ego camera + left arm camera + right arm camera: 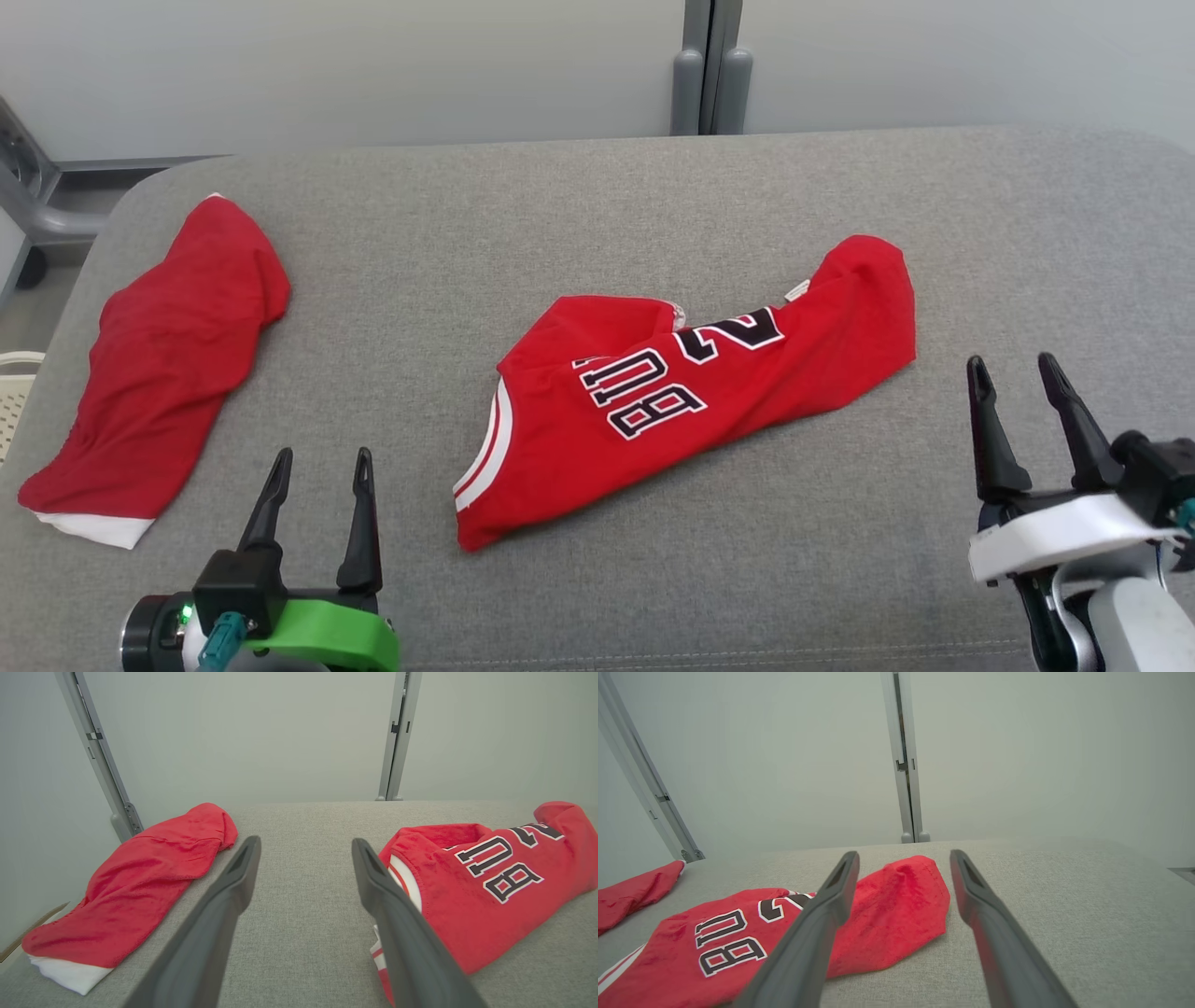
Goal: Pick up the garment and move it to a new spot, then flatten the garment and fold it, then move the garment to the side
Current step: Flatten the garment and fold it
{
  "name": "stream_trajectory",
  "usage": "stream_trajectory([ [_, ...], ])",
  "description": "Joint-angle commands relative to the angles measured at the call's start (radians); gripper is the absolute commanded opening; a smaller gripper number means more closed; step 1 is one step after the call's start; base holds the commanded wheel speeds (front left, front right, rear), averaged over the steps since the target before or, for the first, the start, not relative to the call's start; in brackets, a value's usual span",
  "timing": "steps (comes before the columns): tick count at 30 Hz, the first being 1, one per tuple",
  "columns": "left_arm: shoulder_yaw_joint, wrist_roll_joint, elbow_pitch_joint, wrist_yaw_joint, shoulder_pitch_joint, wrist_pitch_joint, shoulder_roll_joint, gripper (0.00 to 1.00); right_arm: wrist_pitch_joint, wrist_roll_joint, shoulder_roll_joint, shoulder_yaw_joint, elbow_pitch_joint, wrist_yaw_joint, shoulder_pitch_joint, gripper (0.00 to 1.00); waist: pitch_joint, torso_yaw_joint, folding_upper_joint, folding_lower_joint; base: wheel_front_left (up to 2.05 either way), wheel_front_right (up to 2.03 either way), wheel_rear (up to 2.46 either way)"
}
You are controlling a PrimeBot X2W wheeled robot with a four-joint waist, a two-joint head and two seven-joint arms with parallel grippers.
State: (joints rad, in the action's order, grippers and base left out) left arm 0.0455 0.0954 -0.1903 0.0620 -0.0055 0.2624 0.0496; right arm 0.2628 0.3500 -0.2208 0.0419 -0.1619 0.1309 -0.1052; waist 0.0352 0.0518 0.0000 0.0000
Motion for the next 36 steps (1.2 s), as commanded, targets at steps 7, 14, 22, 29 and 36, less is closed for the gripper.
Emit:
stream_trajectory([
  [7,-0.026,-0.014,-0.001,0.003,0.035,0.003,0.005,1.00,0.003,-0.046,0.052,-0.043,0.045,0.000,0.086,1.00,-0.014,-0.020,0.0000,0.0000,0.00,0.00,0.00],
  [14,-0.032,-0.025,-0.006,0.005,0.036,0.003,0.012,1.00,0.003,-0.056,0.061,-0.023,0.032,0.000,0.066,1.00,-0.015,-0.038,0.0000,0.0000,0.00,0.00,0.00],
  [22,0.020,-0.018,-0.054,0.045,-0.019,0.003,0.036,1.00,0.003,-0.047,0.054,0.006,0.004,0.000,0.041,1.00,-0.007,-0.066,0.0000,0.0000,0.00,0.00,0.00],
  [29,0.146,0.033,-0.236,0.069,-0.115,-0.010,0.092,1.00,0.003,-0.036,0.052,0.034,-0.021,0.000,0.015,1.00,0.011,-0.101,0.0000,0.0000,0.00,0.00,0.00],
  [36,0.311,0.157,-0.388,0.068,-0.210,-0.018,0.155,1.00,0.003,-0.028,0.054,0.052,-0.036,0.000,-0.008,1.00,0.042,-0.130,0.0000,0.0000,0.00,0.00,0.00],
])
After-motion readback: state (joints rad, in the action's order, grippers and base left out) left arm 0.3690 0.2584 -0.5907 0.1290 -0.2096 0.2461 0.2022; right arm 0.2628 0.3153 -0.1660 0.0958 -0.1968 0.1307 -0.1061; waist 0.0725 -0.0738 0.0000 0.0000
